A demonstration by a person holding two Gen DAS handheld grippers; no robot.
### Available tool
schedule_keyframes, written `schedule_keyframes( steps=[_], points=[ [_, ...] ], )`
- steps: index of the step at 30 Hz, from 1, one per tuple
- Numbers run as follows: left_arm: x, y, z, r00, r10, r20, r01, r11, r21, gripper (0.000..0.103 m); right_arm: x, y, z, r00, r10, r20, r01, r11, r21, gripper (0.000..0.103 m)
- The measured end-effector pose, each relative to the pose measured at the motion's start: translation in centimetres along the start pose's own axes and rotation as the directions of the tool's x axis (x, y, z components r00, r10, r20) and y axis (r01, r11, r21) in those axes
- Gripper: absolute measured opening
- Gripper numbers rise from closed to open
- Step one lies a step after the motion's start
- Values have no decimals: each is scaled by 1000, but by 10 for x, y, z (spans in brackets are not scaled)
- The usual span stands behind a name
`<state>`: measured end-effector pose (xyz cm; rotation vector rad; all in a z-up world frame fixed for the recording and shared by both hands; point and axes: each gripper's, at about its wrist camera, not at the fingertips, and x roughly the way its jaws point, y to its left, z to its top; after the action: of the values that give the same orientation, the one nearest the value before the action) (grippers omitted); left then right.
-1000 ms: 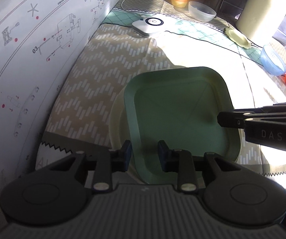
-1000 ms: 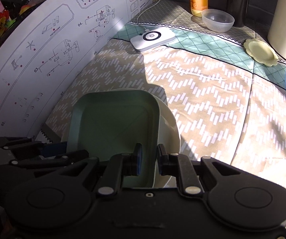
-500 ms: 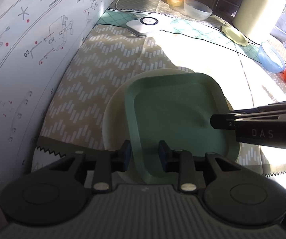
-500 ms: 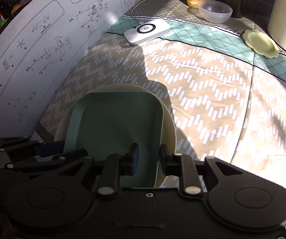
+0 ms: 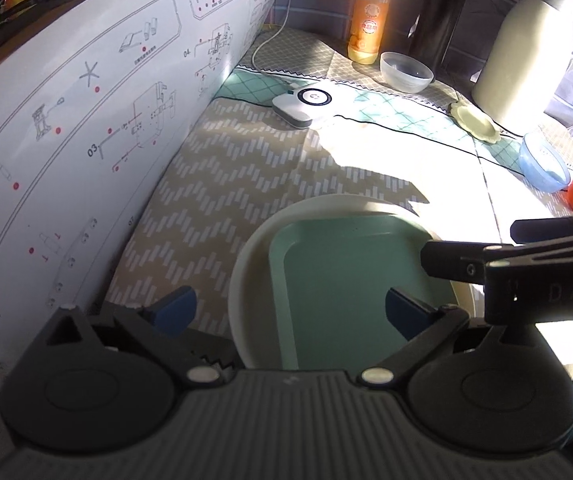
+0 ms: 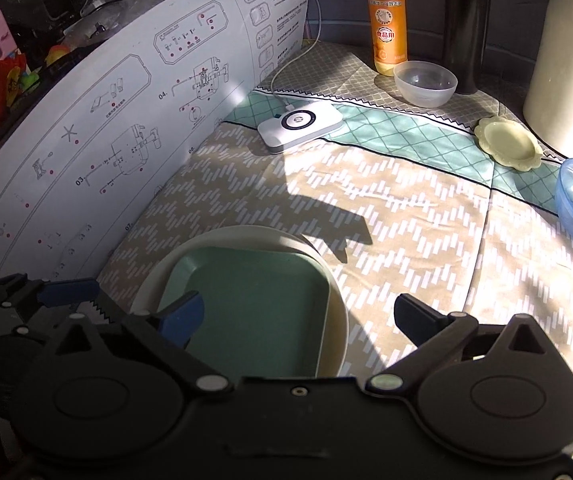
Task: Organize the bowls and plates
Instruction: 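Open both grippers and withdraw from the green plate, then move both grippers to the yellow flower plate and close on its rim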
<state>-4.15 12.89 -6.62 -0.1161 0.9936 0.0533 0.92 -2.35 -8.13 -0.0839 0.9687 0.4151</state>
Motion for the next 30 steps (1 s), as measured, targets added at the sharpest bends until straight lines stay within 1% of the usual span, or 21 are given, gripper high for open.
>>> schedule_keyframes(
  steps=[4, 14, 18, 24, 30],
  points=[
    [2, 3, -1, 1000, -6, -13, 6, 1000, -13, 103, -3, -5, -4, 1000, -26, 1, 26, 1000, 16, 103],
    [-1, -13, 0, 1000, -15, -1, 15, 999, 43, 103, -7, -12, -8, 999, -51, 14, 50, 998, 45, 103],
    [1, -17, 4, 1000, -28, -7, 28, 998, 48, 103, -8, -17, -9, 998, -58, 21, 57, 996, 64, 103],
    [5, -27, 18, 999, -41, 0, 41, 997, 73, 103, -12, -36, -4, 995, -87, 45, 81, 988, 128, 103],
    [16, -46, 35, 998, -59, 4, 58, 992, 113, 103, -12, -66, -2, 991, -123, 57, 110, 974, 197, 103]
  ],
)
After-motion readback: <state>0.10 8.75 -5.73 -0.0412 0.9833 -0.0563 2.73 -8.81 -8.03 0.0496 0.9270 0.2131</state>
